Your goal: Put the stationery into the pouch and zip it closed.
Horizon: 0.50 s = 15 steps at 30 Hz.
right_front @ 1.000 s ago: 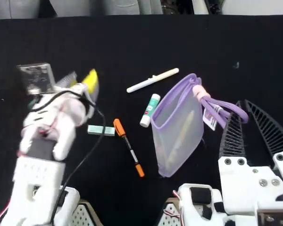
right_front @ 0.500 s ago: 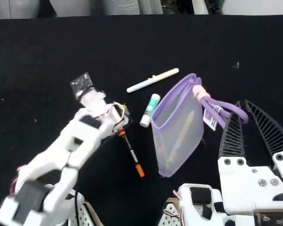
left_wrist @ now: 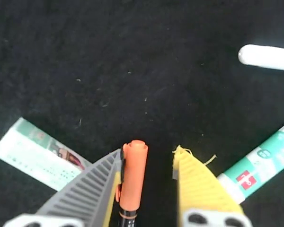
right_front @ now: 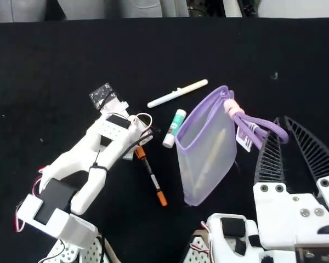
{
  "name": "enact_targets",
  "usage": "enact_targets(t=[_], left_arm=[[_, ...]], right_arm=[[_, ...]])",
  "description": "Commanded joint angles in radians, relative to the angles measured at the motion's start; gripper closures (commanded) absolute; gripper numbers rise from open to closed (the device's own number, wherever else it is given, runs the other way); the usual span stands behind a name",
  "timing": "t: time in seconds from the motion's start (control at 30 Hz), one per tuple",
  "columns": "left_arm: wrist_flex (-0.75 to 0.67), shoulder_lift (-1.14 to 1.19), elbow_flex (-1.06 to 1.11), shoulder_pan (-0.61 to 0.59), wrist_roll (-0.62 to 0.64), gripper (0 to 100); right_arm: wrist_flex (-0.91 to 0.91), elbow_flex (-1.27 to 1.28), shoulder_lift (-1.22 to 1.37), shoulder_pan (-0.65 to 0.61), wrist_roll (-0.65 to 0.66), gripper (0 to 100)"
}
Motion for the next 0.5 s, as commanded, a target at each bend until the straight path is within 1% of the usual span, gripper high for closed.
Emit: enact_targets(t=[0.0,0.47], left_arm=[[0.006,0.002,-0.051,0.007,0.011,82],[0.02,0.008,-0.045,0.005,0.012,82]], right_arm=[[0.029,0.005,0.064,0.011,0.002,98.8],[0.029,0.005,0.064,0.011,0.002,98.8]])
